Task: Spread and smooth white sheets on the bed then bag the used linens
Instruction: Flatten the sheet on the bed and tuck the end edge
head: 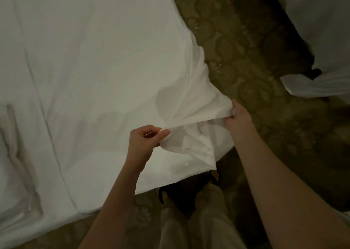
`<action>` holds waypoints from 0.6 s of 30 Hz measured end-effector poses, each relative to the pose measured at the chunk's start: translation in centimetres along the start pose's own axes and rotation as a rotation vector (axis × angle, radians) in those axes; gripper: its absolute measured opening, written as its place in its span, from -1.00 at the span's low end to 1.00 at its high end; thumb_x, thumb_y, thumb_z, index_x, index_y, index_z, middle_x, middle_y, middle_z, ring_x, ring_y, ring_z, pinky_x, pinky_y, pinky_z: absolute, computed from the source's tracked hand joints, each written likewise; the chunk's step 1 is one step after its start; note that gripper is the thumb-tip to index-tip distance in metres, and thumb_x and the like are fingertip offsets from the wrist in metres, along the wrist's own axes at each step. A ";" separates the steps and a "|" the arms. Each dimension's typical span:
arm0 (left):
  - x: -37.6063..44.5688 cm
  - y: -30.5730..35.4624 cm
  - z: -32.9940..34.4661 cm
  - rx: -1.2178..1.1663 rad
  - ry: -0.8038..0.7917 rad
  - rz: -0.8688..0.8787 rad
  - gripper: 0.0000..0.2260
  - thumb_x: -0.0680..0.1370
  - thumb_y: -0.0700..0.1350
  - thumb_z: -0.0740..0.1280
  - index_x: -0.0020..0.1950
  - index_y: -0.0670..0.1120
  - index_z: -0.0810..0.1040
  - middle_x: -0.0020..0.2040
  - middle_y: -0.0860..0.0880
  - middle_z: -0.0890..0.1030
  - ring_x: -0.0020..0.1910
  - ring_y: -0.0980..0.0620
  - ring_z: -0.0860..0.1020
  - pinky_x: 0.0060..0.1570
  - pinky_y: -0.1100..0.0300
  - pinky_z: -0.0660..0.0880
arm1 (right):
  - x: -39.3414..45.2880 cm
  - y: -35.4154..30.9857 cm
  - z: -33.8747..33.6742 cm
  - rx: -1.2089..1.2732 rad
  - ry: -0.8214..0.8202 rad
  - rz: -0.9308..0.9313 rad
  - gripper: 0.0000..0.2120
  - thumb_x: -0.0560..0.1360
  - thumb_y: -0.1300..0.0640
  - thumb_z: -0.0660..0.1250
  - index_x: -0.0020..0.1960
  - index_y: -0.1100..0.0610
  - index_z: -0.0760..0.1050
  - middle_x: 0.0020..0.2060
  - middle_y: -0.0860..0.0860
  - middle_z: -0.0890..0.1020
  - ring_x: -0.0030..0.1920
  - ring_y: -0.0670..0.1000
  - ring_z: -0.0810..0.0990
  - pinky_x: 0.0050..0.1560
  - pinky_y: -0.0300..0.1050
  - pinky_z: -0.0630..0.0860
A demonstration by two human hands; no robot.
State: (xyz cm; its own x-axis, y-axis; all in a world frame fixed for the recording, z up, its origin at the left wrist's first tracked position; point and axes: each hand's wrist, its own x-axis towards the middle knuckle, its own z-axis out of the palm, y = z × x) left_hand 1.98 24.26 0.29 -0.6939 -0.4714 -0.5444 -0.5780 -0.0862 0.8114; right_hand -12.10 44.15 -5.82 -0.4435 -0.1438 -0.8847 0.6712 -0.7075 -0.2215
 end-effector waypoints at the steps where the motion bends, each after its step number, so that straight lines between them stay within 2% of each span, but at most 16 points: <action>1: 0.0 -0.7 -0.8 -0.007 0.019 -0.006 -0.90 0.44 -0.30 0.47 -0.28 -0.20 0.63 -0.36 -0.04 0.62 -0.28 0.04 0.63 -0.27 0.26 0.55 | -0.7 0.6 1.5 -0.096 -0.052 -0.110 -0.69 0.66 0.18 0.10 0.37 0.25 0.34 0.30 0.19 0.49 0.19 0.03 0.55 0.09 -0.16 0.56; 3: 0.0 -2.2 -2.3 -0.032 0.082 -0.058 -0.90 0.43 -0.29 0.48 -0.28 -0.21 0.62 -0.37 -0.01 0.63 -0.28 0.05 0.64 -0.27 0.27 0.56 | -2.0 1.5 4.0 -0.107 -0.070 -0.097 -0.81 0.58 0.18 0.30 0.14 0.26 0.51 0.12 0.16 0.61 0.01 0.05 0.62 -0.10 -0.12 0.63; 5: 0.2 -3.6 -3.3 -0.022 0.080 -0.152 -0.92 0.43 -0.27 0.49 -0.22 -0.24 0.63 -0.32 -0.05 0.63 -0.24 0.00 0.64 -0.25 0.26 0.59 | -3.2 3.7 6.7 -0.184 -0.047 -0.044 -0.79 0.46 0.23 0.44 0.08 0.23 0.58 0.02 0.15 0.67 -0.02 0.08 0.66 -0.05 -0.04 0.64; 7: 0.5 -4.1 -4.1 0.049 -0.013 -0.217 -0.87 0.41 -0.25 0.51 -0.09 -0.25 0.64 -0.24 -0.09 0.64 -0.20 -0.05 0.63 -0.18 0.24 0.62 | -3.9 6.5 7.8 -0.277 -0.084 -0.039 -0.66 0.34 0.31 0.51 0.09 0.24 0.59 0.00 0.14 0.68 0.00 0.09 0.67 0.08 0.00 0.61; 9: 0.6 -3.4 -4.9 0.052 -0.056 -0.199 -0.72 0.41 -0.20 0.53 0.08 -0.22 0.63 -0.14 -0.08 0.65 -0.14 -0.02 0.64 -0.07 0.20 0.63 | -4.5 9.4 8.3 -0.296 -0.126 0.010 -0.60 0.27 0.35 0.53 0.10 0.25 0.59 0.04 0.15 0.68 0.03 0.09 0.67 0.12 0.00 0.59; 13: 0.5 0.4 -7.1 -0.176 0.034 -0.109 -0.52 0.36 0.08 0.51 0.22 -0.10 0.59 0.07 -0.04 0.66 0.06 0.07 0.63 0.06 0.14 0.59 | -6.5 14.5 8.3 -0.498 -0.097 -0.056 -0.85 0.40 0.36 0.46 -0.10 0.22 0.53 -0.16 0.10 0.65 -0.20 0.01 0.65 -0.14 -0.08 0.59; 16: 1.4 2.6 -8.7 -0.074 -0.002 -0.034 -0.50 0.38 0.11 0.52 0.25 -0.03 0.55 0.11 0.04 0.64 0.07 0.18 0.60 0.14 0.15 0.54 | -7.7 18.0 7.8 -0.629 -0.189 -0.109 -0.85 0.42 0.37 0.44 -0.03 0.27 0.57 -0.13 0.11 0.65 -0.16 0.01 0.63 -0.19 -0.15 0.60; 18: 2.2 3.6 -9.3 0.081 -0.039 -0.034 -0.43 0.36 0.16 0.52 0.29 -0.03 0.52 0.15 0.05 0.61 0.10 0.17 0.58 0.19 0.14 0.51 | -7.9 20.5 7.7 -0.781 -0.189 -0.156 -0.88 0.42 0.39 0.42 -0.07 0.27 0.56 -0.20 0.11 0.63 -0.19 0.03 0.61 -0.26 -0.16 0.58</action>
State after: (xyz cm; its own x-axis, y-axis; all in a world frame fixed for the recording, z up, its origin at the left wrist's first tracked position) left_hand 2.40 14.73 4.01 -0.6889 -0.4345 -0.5801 -0.6331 -0.0290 0.7735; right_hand 0.62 25.49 -0.20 -0.6115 -0.2472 -0.7516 0.7831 -0.0533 -0.6196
